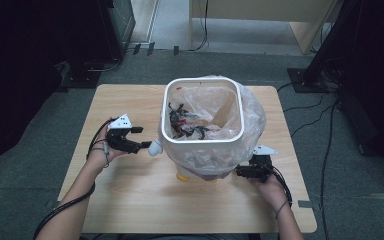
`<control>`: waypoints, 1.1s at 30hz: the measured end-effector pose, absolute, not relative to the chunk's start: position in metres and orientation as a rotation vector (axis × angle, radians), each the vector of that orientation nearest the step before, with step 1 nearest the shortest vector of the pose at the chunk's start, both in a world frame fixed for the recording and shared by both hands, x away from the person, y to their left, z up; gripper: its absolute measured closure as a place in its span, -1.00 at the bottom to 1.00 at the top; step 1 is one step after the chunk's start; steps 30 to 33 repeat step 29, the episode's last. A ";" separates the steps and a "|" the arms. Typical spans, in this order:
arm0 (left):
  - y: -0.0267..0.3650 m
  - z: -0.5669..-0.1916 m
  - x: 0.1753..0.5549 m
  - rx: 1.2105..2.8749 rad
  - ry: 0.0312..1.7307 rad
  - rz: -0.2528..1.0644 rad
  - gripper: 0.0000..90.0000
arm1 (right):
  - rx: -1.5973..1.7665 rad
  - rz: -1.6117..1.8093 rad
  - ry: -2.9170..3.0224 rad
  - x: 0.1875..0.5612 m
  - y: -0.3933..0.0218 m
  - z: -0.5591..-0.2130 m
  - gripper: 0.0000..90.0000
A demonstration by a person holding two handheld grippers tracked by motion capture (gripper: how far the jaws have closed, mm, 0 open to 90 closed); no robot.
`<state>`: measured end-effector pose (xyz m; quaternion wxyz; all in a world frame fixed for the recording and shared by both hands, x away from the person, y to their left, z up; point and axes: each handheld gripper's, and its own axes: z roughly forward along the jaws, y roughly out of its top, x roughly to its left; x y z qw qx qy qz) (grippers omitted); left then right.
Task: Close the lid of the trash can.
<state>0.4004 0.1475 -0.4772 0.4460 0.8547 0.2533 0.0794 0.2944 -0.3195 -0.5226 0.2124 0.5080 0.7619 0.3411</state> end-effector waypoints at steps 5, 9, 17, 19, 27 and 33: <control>0.147 -0.489 0.394 2.126 0.614 0.214 -0.44 | 1.411 0.947 2.116 0.294 -0.319 -0.523 -0.66; 0.148 -0.499 0.389 2.135 0.626 0.199 -0.44 | 1.410 0.947 2.116 0.294 -0.319 -0.523 -0.66; 0.149 -0.513 0.382 2.156 0.644 0.221 -0.44 | 1.410 0.948 2.116 0.294 -0.319 -0.523 -0.66; 0.150 -0.516 0.381 2.167 0.648 0.220 -0.44 | 1.411 0.948 2.116 0.294 -0.319 -0.523 -0.66; 0.147 -0.517 0.379 2.216 0.665 0.262 -0.45 | 1.411 0.948 2.115 0.294 -0.319 -0.523 -0.66; 0.145 -0.517 0.377 2.226 0.657 0.286 -0.45 | 1.411 0.948 2.115 0.294 -0.319 -0.523 -0.66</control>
